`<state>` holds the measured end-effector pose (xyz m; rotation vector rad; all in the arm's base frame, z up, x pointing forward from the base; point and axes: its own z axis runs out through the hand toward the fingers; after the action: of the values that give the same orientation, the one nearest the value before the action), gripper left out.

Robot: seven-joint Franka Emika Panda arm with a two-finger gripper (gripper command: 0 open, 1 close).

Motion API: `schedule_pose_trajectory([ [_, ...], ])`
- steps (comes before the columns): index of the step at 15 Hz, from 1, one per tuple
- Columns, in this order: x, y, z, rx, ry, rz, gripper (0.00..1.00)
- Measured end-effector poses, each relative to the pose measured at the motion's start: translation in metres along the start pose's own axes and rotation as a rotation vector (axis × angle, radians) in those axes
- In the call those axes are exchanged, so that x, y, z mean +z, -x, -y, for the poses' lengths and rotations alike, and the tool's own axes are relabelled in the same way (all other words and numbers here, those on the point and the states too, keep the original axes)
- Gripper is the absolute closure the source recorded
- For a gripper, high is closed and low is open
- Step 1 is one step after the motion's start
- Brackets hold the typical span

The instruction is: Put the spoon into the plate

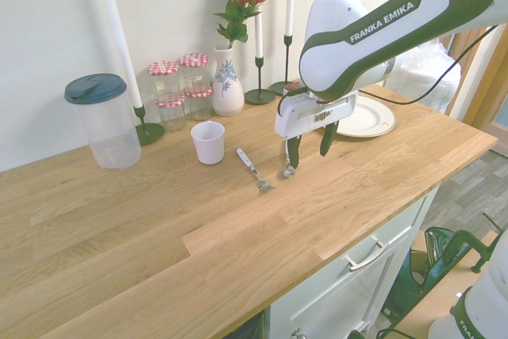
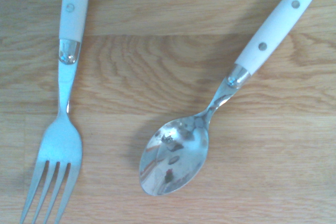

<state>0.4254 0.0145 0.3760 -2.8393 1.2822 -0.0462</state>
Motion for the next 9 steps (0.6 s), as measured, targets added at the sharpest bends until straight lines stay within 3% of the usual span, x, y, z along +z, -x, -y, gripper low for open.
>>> schedule_pose_trajectory([
  [2, 0.0, 0.0, 0.0, 0.018, -0.008, 0.005, 0.0],
  [5, -0.01, -0.004, 0.007, 0.18, -0.037, -0.001, 0.0],
  [9, -0.025, -0.022, 0.025, 0.386, 0.01, -0.006, 0.0],
])
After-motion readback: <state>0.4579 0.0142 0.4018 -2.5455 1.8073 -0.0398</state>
